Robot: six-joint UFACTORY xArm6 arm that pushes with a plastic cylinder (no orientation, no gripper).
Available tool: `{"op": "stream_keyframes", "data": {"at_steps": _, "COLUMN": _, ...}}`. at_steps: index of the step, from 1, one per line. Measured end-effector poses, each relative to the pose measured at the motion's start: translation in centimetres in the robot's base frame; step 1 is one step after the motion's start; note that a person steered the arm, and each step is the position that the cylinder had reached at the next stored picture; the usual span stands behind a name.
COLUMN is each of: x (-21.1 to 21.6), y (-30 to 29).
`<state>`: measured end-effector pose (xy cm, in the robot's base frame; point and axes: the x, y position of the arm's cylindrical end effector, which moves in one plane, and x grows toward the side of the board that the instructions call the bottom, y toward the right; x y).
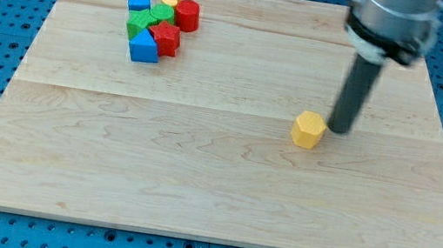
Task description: Push the yellow hexagon towards the bottom right of the board
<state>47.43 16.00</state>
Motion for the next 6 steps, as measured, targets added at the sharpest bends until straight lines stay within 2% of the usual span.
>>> {"op": "stream_keyframes", "data": {"at_steps": 1, "x": 0.0, "y": -3.2}}
{"op": "stream_keyframes", "data": {"at_steps": 2, "x": -2.7, "y": -0.8}}
{"op": "stream_keyframes", "data": {"at_steps": 3, "x": -5.1, "y": -3.1}}
{"op": "stream_keyframes", "data": {"at_steps": 4, "x": -5.5, "y": -9.6}}
{"op": "stream_keyframes", "data": {"at_steps": 5, "x": -2.4, "y": -10.0}}
{"op": "stream_keyframes", "data": {"at_steps": 6, "x": 1.2, "y": -4.9}}
